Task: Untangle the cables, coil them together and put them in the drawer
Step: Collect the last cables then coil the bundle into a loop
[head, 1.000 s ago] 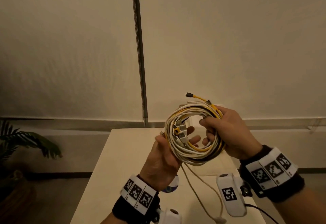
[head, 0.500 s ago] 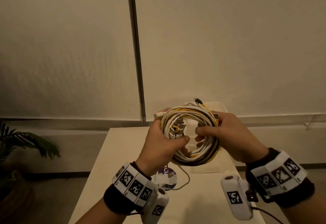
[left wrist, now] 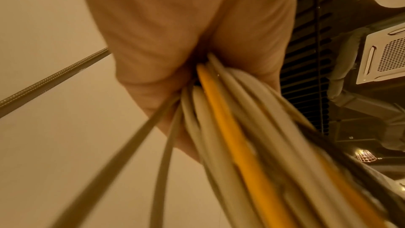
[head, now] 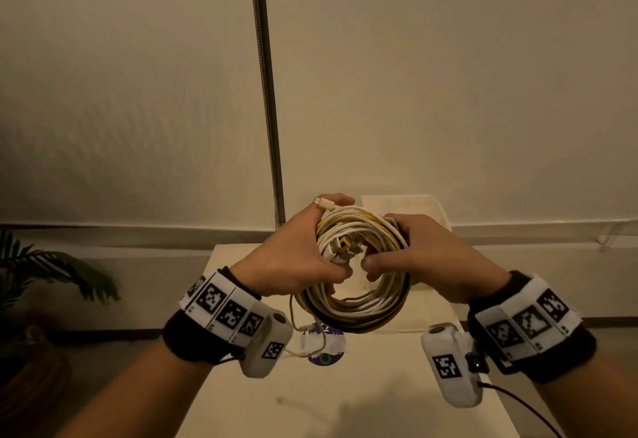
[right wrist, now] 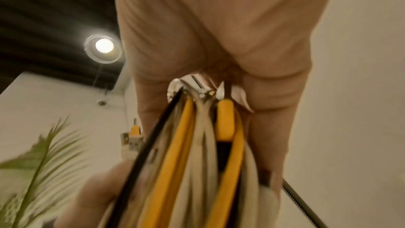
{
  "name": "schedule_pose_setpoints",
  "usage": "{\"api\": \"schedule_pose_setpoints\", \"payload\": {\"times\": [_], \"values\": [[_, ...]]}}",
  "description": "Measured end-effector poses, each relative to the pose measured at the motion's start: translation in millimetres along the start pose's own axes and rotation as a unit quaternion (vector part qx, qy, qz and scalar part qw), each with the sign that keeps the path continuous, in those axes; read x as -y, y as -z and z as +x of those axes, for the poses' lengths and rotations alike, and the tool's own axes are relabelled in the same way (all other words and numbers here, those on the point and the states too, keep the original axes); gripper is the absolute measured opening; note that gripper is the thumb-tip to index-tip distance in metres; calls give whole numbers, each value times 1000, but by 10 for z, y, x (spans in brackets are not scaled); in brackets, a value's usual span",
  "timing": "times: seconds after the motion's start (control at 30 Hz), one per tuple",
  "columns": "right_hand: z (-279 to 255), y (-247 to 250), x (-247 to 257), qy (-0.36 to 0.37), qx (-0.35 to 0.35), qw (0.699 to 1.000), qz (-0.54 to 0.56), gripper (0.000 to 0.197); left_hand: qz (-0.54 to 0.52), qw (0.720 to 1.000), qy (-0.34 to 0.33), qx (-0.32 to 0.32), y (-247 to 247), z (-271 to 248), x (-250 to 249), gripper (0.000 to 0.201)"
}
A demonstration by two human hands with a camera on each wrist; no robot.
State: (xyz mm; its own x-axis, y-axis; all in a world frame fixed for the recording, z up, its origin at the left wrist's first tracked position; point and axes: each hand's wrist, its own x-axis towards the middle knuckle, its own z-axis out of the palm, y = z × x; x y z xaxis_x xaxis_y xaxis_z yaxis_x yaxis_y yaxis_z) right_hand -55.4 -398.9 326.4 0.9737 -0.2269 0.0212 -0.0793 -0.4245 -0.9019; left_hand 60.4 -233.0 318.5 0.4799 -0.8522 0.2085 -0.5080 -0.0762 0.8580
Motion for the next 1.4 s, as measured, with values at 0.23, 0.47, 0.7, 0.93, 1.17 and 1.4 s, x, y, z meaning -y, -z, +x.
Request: {"api": "schedule_pose_setpoints", "payload": {"times": [0.23, 0.47, 0.7, 0.93, 1.17, 1.4], "values": [[45, 190, 75, -7, 86, 996, -5, 40, 55, 997, 13, 52, 85, 88, -125, 88], [102, 155, 245, 48, 115, 973, -195, 40, 199, 975, 17, 100, 14, 183, -166, 106], [129, 45, 265, 69, 150, 959, -231, 44, 279, 953, 18, 117, -42, 200, -145, 123], [160, -42, 271, 70, 134, 958, -243, 37, 349, 930, 32, 114, -105, 228, -128, 136], [165, -101, 210, 36, 133, 965, -222, 31, 385, 915, 39, 113, -174, 199, -75, 134], [153, -131, 125, 15, 157, 972, -176, 28, 375, 917, 43, 130, -170, 186, 0, 137]]}}
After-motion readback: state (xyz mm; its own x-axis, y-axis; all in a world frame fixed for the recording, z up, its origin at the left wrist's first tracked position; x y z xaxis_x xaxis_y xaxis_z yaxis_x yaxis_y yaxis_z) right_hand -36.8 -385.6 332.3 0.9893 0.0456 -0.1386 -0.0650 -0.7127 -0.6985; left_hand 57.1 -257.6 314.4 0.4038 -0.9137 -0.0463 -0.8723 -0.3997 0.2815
